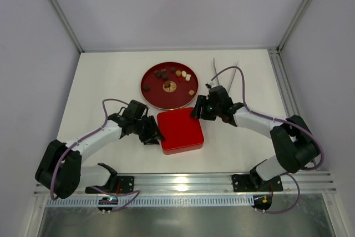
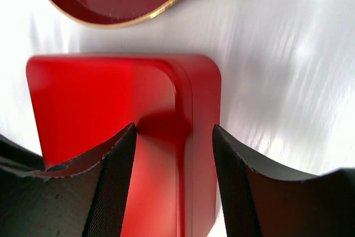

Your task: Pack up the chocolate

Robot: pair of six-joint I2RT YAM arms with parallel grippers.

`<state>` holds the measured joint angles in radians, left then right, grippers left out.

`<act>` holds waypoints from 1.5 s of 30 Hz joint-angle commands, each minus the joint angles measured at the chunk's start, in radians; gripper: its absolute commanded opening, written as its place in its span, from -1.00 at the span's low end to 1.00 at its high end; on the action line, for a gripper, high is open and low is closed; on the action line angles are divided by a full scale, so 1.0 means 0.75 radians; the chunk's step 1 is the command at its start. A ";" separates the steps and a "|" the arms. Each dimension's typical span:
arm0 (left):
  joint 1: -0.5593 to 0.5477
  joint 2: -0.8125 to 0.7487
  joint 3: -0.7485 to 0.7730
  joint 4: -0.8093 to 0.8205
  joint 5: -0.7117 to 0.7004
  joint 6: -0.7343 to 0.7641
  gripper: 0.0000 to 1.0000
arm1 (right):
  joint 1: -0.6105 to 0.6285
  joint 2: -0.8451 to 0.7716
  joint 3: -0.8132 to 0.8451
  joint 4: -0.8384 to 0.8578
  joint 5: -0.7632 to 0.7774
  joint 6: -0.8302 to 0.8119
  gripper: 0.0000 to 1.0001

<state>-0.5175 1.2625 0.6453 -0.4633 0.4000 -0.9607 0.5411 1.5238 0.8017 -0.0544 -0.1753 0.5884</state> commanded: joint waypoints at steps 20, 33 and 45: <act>0.070 0.135 0.082 -0.198 -0.278 0.131 -0.16 | 0.074 -0.301 -0.175 -0.263 0.099 0.027 0.19; 0.140 -0.010 0.479 -0.429 -0.319 0.413 0.09 | 0.007 -0.557 0.156 -0.535 0.201 -0.120 0.47; 0.154 -0.282 0.713 -0.534 -0.429 0.584 0.33 | 0.000 -0.874 0.391 -0.743 0.510 -0.206 0.99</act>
<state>-0.4053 1.0847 1.1648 -0.8066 0.1123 -0.5728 0.5426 0.9115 1.0626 -0.5369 0.1188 0.4648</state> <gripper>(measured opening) 0.661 0.995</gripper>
